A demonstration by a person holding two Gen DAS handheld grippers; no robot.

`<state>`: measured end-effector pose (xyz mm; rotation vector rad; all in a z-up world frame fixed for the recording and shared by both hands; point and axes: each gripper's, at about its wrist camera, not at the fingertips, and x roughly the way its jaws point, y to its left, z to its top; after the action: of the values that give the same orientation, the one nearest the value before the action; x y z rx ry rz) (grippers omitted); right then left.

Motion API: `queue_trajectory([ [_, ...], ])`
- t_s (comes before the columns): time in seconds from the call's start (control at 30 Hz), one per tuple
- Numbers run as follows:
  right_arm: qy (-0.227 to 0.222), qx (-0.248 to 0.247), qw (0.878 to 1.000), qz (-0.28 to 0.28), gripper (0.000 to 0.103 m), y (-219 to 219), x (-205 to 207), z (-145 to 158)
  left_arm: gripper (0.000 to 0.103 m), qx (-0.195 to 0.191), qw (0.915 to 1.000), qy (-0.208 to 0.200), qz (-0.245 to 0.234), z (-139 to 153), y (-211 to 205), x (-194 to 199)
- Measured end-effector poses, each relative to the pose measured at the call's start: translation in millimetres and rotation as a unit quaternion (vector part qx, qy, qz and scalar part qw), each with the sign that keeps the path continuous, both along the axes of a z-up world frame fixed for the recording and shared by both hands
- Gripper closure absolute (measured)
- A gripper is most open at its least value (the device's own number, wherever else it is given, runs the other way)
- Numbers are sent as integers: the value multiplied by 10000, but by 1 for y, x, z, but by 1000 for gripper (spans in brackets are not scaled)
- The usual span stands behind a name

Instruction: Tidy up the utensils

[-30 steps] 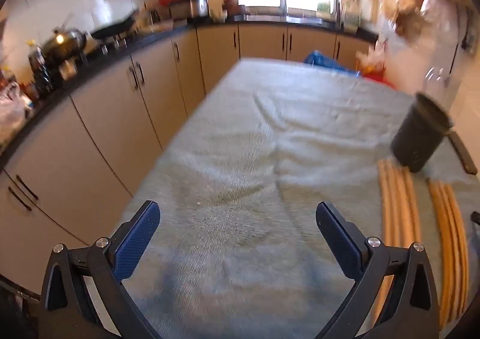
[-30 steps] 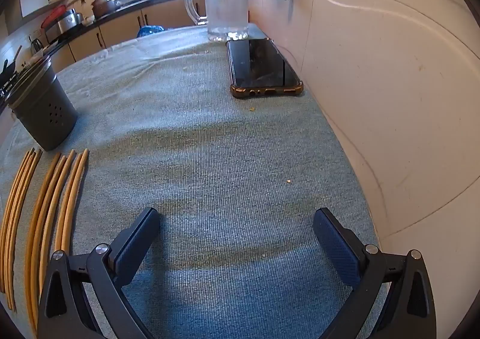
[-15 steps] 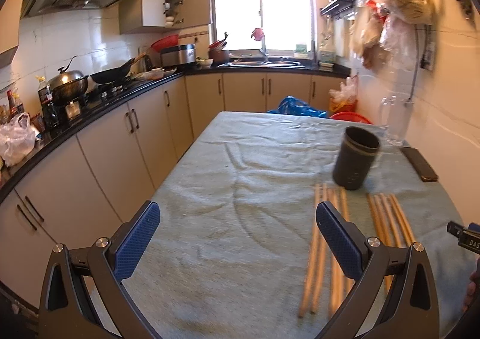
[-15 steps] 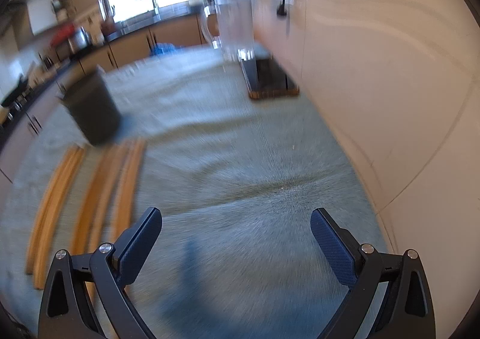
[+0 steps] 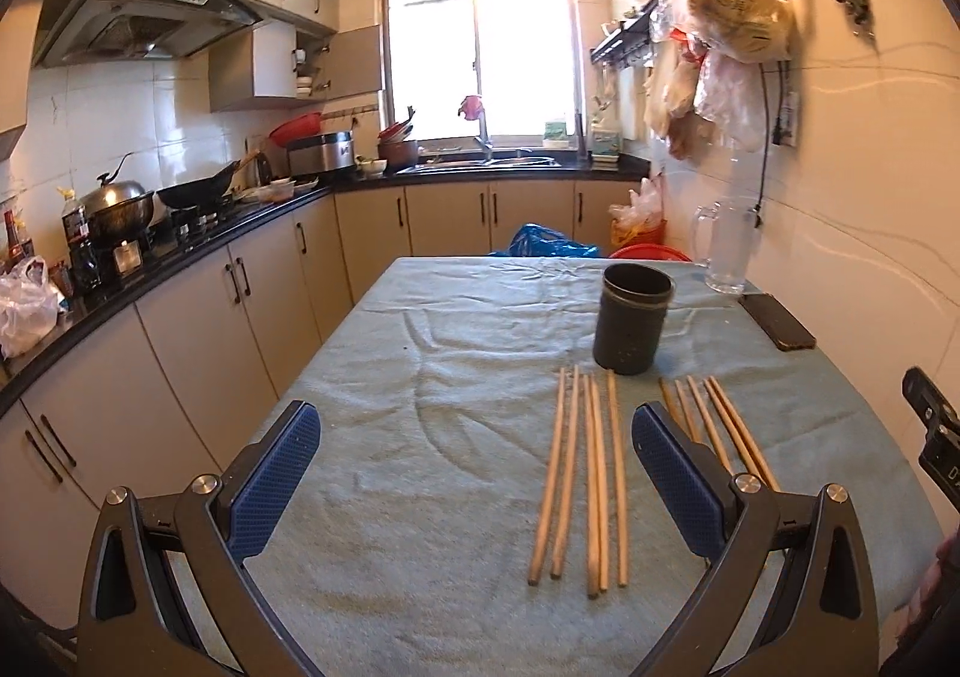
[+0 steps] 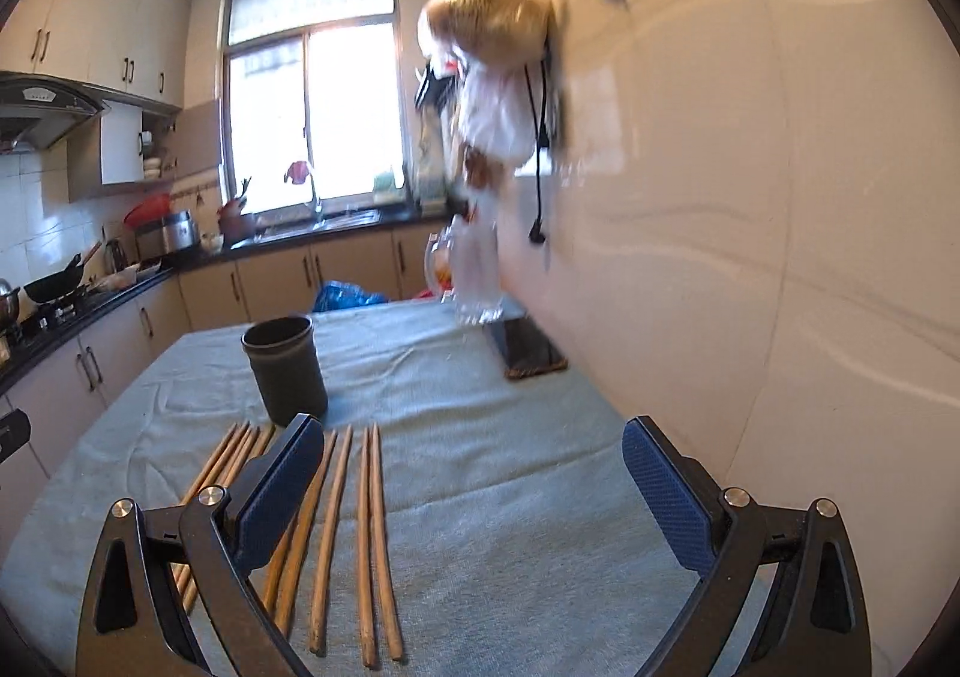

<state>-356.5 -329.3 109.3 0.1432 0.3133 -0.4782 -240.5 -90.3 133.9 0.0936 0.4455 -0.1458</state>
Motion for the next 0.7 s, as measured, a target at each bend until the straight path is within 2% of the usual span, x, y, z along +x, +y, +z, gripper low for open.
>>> queue_trajectory([
  [0.3,-246,-186,9995,-100,2,5,-17,8,0,102,9995,-201,-203,0,-12,-17],
  [0.5,-161,-73,9998,-41,2,8,-16,8,0,195,9997,-36,-156,-7,-11,-17],
  [0.7,-103,-101,9999,23,1,15,-14,7,0,79,9995,157,-279,-14,-8,-17],
])
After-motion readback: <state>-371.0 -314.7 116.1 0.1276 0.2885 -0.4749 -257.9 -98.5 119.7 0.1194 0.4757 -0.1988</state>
